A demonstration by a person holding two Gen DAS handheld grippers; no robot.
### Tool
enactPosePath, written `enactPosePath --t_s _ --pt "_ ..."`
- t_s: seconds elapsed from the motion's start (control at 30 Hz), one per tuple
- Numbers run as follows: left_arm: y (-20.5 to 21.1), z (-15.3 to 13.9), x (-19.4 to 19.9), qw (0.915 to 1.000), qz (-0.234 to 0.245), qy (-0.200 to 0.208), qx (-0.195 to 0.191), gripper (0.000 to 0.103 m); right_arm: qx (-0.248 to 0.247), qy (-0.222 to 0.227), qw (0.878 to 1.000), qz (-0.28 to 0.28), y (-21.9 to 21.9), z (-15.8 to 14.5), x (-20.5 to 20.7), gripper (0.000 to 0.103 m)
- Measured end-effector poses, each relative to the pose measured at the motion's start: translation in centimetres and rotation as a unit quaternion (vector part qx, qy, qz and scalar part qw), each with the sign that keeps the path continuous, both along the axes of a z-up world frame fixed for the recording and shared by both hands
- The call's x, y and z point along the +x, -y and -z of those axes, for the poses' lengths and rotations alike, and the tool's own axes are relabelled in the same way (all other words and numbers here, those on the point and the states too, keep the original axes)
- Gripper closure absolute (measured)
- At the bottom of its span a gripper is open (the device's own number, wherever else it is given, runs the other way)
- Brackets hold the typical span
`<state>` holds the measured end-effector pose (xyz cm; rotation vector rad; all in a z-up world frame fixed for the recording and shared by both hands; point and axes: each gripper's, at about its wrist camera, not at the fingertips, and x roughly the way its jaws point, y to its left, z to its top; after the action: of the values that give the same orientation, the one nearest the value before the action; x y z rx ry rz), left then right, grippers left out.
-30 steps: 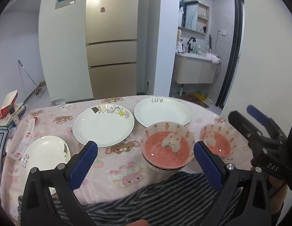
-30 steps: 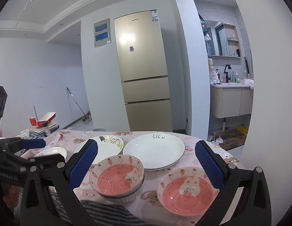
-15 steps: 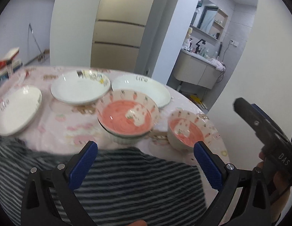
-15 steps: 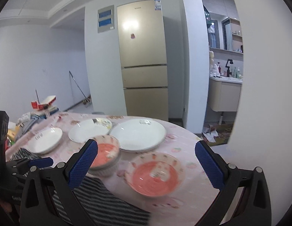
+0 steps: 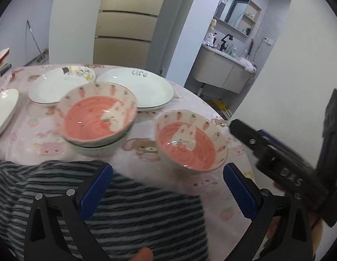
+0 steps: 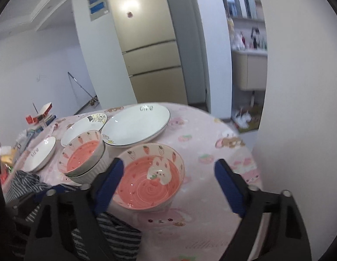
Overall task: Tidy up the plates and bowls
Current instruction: 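Release the stacked bowl and move both tools to the second pink bowl, then grip the second pink bowl rim with both tools and lift it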
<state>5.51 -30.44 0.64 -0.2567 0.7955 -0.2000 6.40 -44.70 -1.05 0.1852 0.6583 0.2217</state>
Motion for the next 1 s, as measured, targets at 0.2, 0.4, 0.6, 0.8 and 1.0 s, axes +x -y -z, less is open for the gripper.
enactPosePath --t_s 0.2,0.4,0.6,0.8,1.0 --pt "0.6 1.9 2.5 0.9985 -0.016 -0.04 -0.035 0.011 0.028 -0.043 0.999 0.006 1.9 2.7 1.9 0.031" --pt "0.7 3.7 4.8 0.9973 -0.016 -0.061 -0.038 0.028 0.068 -0.072 0.995 0.011 3.1 4.9 3.0 0.033" --pt "0.9 4.8 6.2 0.9956 -0.018 -0.081 -0.043 0.039 0.093 -0.087 0.992 0.009 2.6 6.1 3.7 0.033" --pt "1.1 5.1 7.2 0.9951 -0.016 -0.086 -0.045 0.051 0.056 -0.105 0.993 0.013 1.4 6.7 5.1 0.038" --pt "1.2 6.4 8.2 0.9924 -0.005 -0.108 -0.059 0.051 0.069 -0.117 0.991 0.016 1.4 7.4 5.7 0.054"
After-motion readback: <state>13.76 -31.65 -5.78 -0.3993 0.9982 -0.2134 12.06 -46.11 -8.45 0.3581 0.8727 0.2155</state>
